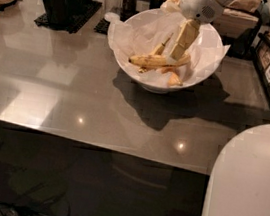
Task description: Pick banana from white bowl
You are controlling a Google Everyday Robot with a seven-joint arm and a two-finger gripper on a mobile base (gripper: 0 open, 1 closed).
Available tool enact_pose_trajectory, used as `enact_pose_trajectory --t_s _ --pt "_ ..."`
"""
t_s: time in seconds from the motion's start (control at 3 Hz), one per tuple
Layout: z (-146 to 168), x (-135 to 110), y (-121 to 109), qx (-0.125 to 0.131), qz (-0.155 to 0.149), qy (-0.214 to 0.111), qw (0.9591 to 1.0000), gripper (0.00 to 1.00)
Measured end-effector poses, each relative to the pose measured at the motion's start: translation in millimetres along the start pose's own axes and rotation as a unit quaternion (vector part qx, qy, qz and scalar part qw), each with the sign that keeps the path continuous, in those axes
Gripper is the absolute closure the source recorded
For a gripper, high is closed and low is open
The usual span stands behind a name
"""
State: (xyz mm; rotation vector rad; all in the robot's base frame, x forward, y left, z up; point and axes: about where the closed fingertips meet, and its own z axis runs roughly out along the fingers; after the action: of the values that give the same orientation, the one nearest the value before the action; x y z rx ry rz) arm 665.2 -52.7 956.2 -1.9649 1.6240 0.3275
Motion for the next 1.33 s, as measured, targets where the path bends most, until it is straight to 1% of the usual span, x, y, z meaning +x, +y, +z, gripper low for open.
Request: enact_pose_trajectory --t_s 0.33,0.67,1.0,1.33 --pt "0 0 0 0.0 0.0 0.0 1.0 0.18" --pt "15 9 1 -0.009 0.013 -0.009 0.9998 0.2" --pt "32 23 10 -0.028 0.037 -0.021 0.9987 0.18" --pt "49 31 12 -0.04 0.049 -0.03 0.9975 0.27"
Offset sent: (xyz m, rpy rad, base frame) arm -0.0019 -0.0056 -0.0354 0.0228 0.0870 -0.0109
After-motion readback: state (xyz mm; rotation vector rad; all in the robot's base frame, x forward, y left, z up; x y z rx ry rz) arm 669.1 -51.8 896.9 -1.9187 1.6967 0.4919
